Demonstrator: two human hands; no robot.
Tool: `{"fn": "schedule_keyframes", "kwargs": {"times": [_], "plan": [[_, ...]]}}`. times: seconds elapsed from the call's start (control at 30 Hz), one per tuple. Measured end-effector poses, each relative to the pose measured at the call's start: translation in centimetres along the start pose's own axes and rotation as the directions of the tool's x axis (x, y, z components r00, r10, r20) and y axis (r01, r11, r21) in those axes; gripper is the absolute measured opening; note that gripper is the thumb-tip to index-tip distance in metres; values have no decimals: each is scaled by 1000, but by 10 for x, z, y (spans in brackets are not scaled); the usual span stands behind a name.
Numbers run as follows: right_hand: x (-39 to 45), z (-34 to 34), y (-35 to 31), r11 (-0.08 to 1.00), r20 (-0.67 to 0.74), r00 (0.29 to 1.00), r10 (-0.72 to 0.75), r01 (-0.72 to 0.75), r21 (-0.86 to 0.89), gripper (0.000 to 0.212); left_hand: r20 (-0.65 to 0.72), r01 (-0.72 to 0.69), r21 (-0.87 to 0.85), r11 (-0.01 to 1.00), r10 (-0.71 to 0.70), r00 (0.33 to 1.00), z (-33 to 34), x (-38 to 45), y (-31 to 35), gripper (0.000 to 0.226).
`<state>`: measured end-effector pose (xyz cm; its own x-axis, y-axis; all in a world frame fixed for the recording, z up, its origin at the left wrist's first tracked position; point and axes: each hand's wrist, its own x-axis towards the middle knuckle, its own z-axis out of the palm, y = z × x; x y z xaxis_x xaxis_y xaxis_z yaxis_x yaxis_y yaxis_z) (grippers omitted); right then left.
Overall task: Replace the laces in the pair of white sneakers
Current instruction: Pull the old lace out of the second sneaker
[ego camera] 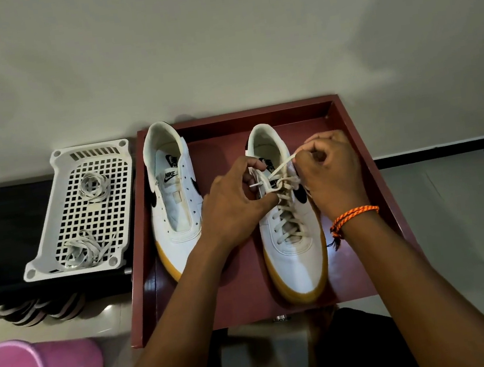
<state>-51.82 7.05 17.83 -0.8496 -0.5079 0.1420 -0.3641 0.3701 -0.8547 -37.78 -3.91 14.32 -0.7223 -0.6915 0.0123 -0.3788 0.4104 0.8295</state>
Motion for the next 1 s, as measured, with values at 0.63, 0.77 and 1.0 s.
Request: {"fn": "schedule_keyframes", "kwargs": {"times": [0.63, 0.77, 1.0], "plan": [[-16, 5, 7, 873, 322, 928, -189, 309, -378, 10, -19, 31, -25, 999, -32, 999, 4, -4, 17, 40], [-12, 1, 2, 908, 196, 934, -300, 342, -241, 15, -14, 37, -9, 999, -37, 999, 3, -4, 18, 39], [12, -29, 2, 964, -421, 867, -266, 249, -95, 20, -21, -49, 126, 991, 52, 998, 9, -5, 19, 31]]}}
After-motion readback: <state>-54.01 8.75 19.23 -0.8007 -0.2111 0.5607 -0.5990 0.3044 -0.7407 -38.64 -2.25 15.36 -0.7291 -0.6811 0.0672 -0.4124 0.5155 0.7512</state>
